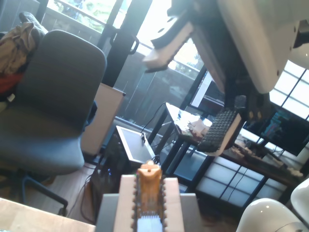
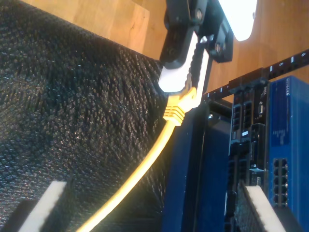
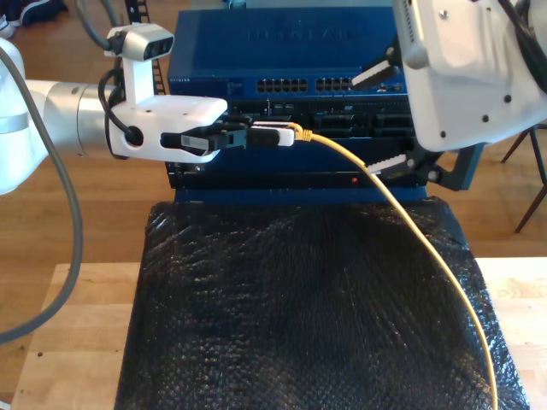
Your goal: Grab the cable and plug it in
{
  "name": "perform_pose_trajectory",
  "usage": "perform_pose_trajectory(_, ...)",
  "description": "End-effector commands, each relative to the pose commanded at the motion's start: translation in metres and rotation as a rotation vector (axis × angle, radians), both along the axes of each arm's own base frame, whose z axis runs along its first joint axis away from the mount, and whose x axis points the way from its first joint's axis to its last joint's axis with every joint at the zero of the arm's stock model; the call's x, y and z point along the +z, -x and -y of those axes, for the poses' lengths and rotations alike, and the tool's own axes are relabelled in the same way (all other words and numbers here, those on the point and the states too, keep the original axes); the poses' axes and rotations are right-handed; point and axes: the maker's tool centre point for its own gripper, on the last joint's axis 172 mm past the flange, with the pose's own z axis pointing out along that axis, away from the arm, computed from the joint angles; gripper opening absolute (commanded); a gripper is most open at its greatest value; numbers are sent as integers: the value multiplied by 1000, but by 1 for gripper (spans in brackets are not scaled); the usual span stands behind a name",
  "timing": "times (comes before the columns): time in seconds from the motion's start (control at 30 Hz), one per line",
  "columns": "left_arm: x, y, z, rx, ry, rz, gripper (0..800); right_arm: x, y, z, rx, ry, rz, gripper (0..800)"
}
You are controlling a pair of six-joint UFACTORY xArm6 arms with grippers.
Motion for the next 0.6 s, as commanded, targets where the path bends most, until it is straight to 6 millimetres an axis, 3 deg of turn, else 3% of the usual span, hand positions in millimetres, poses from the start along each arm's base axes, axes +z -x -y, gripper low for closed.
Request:
perform_pose_trajectory(0.2, 7, 5, 0, -42, 73, -57, 3, 3, 7, -4, 8, -8, 29, 779)
perform_pose_trajectory(0.33, 8, 9, 0, -60, 85, -66, 3, 2, 11, -21, 41, -15, 53, 777)
perform_pose_trajectory(0.6, 17, 19, 0, -104, 136, -80, 3, 9, 6, -33, 40, -35, 103, 773)
